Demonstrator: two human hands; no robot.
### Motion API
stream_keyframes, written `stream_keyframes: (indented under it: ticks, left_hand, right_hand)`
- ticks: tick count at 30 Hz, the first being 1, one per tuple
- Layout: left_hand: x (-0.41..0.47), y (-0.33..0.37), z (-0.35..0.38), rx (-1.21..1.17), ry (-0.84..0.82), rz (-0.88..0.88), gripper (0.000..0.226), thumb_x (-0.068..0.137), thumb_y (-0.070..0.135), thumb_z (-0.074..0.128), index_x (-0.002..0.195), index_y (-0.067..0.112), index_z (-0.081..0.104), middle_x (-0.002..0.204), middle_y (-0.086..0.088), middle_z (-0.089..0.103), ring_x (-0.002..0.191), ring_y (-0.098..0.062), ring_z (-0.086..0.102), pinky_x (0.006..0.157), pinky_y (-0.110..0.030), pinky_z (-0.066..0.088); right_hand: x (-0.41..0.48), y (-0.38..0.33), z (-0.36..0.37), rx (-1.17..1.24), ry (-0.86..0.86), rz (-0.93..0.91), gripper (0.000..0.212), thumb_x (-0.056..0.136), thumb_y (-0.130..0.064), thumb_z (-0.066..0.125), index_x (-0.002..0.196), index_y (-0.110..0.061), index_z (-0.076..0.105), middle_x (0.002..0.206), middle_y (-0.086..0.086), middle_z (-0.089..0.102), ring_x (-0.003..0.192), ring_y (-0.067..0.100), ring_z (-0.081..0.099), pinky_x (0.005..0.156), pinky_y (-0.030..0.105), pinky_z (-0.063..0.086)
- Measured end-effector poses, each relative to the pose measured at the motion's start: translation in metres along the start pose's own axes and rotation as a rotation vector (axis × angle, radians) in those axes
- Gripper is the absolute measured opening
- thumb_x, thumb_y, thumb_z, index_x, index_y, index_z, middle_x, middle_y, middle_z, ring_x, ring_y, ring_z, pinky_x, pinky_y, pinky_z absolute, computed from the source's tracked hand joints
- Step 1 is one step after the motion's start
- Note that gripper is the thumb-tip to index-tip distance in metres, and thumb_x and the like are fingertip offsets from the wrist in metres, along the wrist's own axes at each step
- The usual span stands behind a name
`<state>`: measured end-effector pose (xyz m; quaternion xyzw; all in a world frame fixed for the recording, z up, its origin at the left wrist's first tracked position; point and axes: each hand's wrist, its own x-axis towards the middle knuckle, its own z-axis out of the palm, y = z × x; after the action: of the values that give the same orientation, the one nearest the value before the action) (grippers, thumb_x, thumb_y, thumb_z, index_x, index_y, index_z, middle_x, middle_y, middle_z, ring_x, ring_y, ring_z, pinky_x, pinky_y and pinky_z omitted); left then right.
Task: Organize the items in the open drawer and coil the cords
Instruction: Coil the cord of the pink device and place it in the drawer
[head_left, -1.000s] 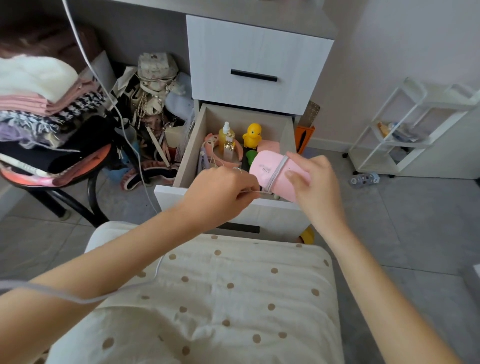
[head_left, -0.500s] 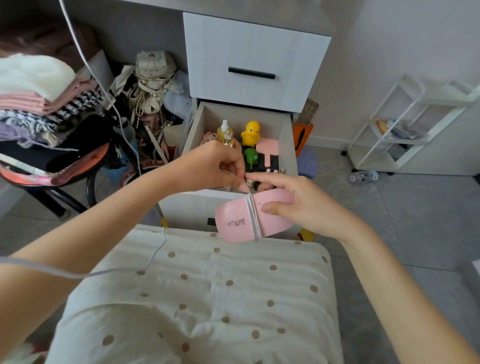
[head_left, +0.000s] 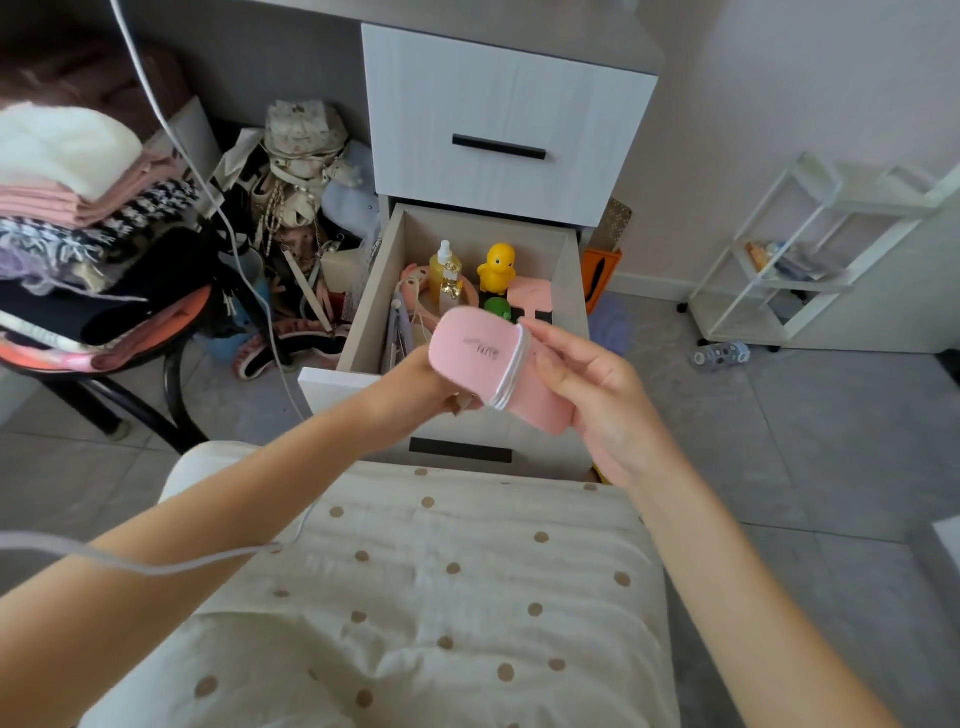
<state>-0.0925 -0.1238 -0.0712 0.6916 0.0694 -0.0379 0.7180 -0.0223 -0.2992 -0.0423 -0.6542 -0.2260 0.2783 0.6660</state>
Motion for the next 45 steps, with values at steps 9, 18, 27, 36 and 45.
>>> stream_keyframes:
  ticks: [9, 18, 27, 36, 45]
  left_hand:
    - [-0.006, 0.0, 0.021, -0.008, 0.198, -0.098, 0.006, 0.088, 0.009, 0.06, 0.093, 0.01, 0.065, 0.079, 0.007, 0.071, 0.069, -0.001, 0.066, 0.06, -0.016, 0.054]
    - [-0.006, 0.016, 0.036, -0.065, 0.264, -0.114, 0.02, 0.084, 0.004, 0.065, 0.104, 0.004, 0.064, 0.089, -0.004, 0.071, 0.068, -0.006, 0.069, 0.065, -0.016, 0.056]
    - [0.012, 0.019, 0.033, -0.029, 0.333, -0.158, 0.023, 0.084, 0.019, 0.067, 0.1, 0.003, 0.066, 0.083, -0.003, 0.069, 0.065, -0.007, 0.068, 0.064, -0.021, 0.058]
    - [0.1, 0.022, -0.013, 0.013, 0.404, -0.234, 0.02, 0.083, 0.019, 0.068, 0.098, 0.006, 0.068, 0.085, -0.005, 0.068, 0.069, -0.01, 0.063, 0.065, -0.02, 0.058]
    - [0.278, -0.01, -0.035, 0.073, 0.402, -0.428, 0.021, 0.086, 0.007, 0.065, 0.072, 0.006, 0.05, 0.065, -0.006, 0.048, 0.042, -0.005, 0.049, 0.036, -0.014, 0.04]
  right_hand:
    - [0.011, 0.029, -0.008, -0.066, 0.308, 0.027, 0.033, 0.095, -0.02, 0.054, 0.127, -0.024, 0.058, 0.131, -0.003, 0.057, 0.119, 0.017, 0.053, 0.098, 0.035, 0.046]
    - [0.011, 0.033, 0.004, -0.275, 0.496, -0.128, 0.035, 0.095, -0.018, 0.053, 0.129, -0.014, 0.056, 0.129, 0.003, 0.058, 0.116, 0.017, 0.054, 0.082, 0.018, 0.043]
    - [0.008, 0.039, 0.006, -0.531, 0.57, -0.322, 0.037, 0.09, -0.013, 0.06, 0.127, -0.01, 0.057, 0.114, 0.003, 0.053, 0.104, 0.012, 0.051, 0.08, -0.003, 0.033]
    - [0.06, 0.042, -0.045, -0.593, 0.588, -0.185, 0.035, 0.094, -0.025, 0.053, 0.128, -0.016, 0.051, 0.105, -0.005, 0.051, 0.101, 0.009, 0.051, 0.081, 0.017, 0.037]
    - [0.186, 0.089, -0.087, -0.996, 0.558, 0.219, 0.046, 0.09, -0.024, 0.056, 0.132, -0.011, 0.04, 0.13, 0.012, 0.042, 0.118, 0.027, 0.043, 0.091, 0.033, 0.04]
